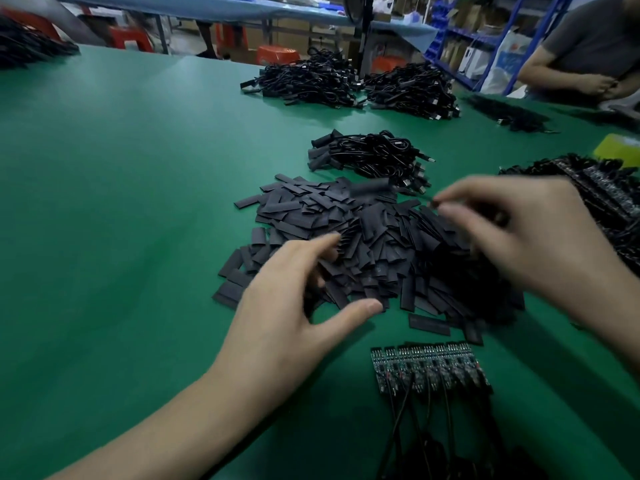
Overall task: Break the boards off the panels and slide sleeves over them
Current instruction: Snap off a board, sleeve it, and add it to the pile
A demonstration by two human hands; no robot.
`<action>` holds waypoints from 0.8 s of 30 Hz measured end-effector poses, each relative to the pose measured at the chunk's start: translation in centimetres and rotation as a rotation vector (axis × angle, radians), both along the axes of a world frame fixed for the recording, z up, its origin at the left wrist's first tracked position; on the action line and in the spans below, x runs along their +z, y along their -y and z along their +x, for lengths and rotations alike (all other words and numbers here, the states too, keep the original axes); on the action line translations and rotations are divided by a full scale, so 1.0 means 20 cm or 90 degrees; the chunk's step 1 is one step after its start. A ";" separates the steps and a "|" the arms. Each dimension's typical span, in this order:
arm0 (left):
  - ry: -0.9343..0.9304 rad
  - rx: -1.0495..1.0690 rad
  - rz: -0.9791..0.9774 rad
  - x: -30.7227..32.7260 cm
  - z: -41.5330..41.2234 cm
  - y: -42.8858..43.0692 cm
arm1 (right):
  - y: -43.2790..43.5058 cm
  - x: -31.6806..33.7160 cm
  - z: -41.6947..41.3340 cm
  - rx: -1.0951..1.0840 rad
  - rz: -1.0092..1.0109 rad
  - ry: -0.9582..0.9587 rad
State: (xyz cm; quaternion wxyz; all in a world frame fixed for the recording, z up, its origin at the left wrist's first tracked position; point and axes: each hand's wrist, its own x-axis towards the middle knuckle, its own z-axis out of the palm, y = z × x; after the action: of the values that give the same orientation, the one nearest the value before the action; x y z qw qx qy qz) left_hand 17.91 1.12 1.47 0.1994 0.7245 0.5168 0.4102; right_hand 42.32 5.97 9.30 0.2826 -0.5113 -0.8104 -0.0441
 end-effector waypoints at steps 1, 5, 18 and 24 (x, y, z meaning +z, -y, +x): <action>-0.069 -0.023 0.029 0.01 0.01 0.01 | -0.09 0.04 -0.01 -0.020 -0.001 0.016; -0.260 -0.106 0.074 0.03 0.04 0.07 | -0.51 0.16 -0.11 -0.059 0.028 0.085; -0.190 -0.259 0.025 0.01 0.04 0.07 | -0.58 0.07 -0.36 0.031 -0.089 0.042; 0.012 -0.273 -0.097 0.04 0.05 0.05 | 0.08 -0.05 -0.14 0.150 -0.367 -0.072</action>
State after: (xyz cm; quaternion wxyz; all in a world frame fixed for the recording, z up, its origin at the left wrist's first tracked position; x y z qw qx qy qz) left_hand 18.88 0.02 2.22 0.3408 0.7970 0.3783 0.3249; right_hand 39.46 4.34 8.33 0.1738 -0.4744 -0.8261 0.2494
